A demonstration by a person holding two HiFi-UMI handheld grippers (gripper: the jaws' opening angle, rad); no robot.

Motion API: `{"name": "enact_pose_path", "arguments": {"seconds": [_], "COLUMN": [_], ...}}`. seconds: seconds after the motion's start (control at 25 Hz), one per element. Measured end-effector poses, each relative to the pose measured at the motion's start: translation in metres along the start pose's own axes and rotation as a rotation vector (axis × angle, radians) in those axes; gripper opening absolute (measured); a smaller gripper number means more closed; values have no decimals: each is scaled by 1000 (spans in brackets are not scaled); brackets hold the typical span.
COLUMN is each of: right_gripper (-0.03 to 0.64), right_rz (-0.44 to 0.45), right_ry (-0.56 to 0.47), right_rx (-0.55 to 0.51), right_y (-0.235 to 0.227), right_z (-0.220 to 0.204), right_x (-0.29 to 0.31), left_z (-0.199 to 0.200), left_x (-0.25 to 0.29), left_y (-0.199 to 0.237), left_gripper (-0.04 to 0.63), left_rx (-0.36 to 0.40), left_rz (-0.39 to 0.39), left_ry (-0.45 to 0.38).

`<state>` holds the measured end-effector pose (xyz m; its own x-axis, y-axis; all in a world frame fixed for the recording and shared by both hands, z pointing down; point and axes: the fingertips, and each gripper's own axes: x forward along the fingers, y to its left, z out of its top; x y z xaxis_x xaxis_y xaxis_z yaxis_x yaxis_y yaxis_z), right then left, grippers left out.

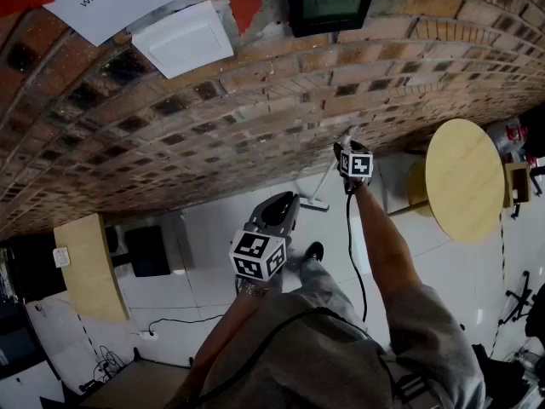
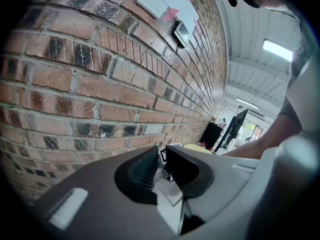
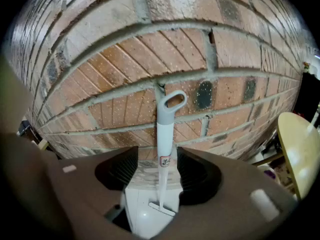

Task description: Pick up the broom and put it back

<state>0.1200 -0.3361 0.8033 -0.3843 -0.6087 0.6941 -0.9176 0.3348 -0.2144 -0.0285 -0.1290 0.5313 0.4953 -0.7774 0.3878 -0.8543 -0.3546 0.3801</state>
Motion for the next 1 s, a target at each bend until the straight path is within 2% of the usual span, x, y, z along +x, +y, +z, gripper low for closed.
{"name": "enact_pose_path", "arguments": {"seconds": [0.2,0.48,0.68,1.0], "right_gripper": [219,101,100,98], "right_rz": [-20,-58,-70,-17], "right_ry": [-11,-4,-16,-21], "right_rx": [19,9,39,-37], "right_y": [-14,-21,-22,23], "right_z": [0,1,2,-19], "right_x": [15,27,27,-18], "left_z": [-3,-5,-6,-7], "left_x": [7,9,5,-1], "left_y": [6,14,18,15], "left_gripper": [52,52,52,52], "left_rx": [-12,-7,-6,11], "left_rz": [7,12,9,-7], "left_ry": [10,26,28,21]}}
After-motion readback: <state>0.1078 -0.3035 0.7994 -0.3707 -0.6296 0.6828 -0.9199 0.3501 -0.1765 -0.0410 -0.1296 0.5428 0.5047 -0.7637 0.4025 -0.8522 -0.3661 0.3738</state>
